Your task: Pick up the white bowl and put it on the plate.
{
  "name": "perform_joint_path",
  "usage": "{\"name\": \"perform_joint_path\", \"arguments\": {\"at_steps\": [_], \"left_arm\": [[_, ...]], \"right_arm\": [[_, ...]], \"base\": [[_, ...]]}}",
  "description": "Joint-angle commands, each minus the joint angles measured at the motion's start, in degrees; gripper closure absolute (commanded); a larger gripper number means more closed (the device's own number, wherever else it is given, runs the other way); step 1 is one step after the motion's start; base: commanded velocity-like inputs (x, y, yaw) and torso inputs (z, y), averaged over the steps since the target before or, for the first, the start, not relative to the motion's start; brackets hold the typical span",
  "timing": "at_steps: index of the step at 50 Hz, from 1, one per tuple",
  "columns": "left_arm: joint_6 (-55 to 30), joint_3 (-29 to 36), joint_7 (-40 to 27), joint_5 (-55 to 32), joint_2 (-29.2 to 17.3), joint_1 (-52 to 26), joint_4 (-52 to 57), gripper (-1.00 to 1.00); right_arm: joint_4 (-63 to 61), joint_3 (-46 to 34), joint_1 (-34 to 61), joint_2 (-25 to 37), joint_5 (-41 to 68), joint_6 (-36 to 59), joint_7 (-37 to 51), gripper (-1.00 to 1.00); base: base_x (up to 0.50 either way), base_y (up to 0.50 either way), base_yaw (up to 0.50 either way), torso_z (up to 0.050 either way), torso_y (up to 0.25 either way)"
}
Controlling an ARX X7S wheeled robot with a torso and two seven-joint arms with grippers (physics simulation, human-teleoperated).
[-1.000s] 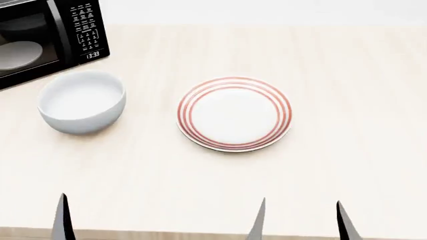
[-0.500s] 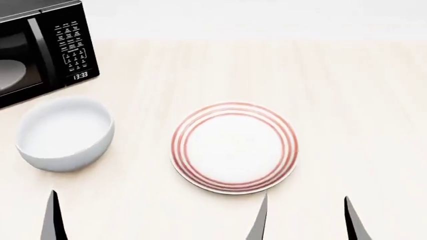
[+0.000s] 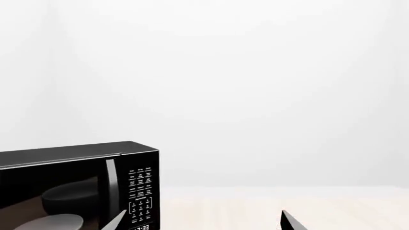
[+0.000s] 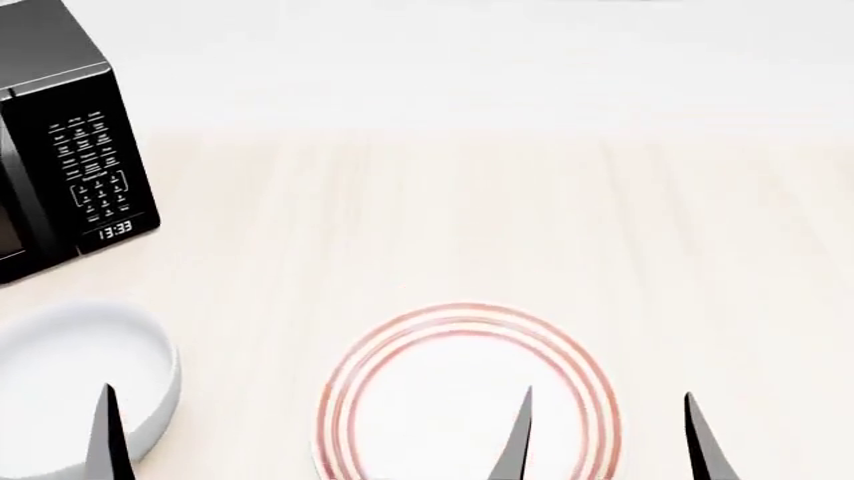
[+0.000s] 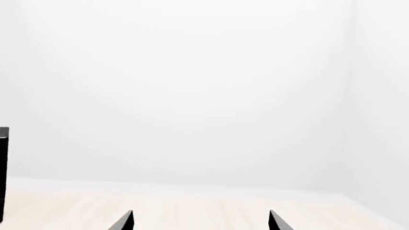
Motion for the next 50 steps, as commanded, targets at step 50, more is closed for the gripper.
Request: {"name": "perform_joint_path", "arguments": {"at_steps": [50], "left_arm": [[-11.9, 10.1, -45.3, -73.3, -53.2, -26.0, 6.0, -1.0]], "right_arm": [[1.4, -1.3, -1.2, 2.6, 1.6, -1.2, 2.5, -1.0]], "base": [[0.02, 0.0, 0.0, 0.0, 0.0]]}}
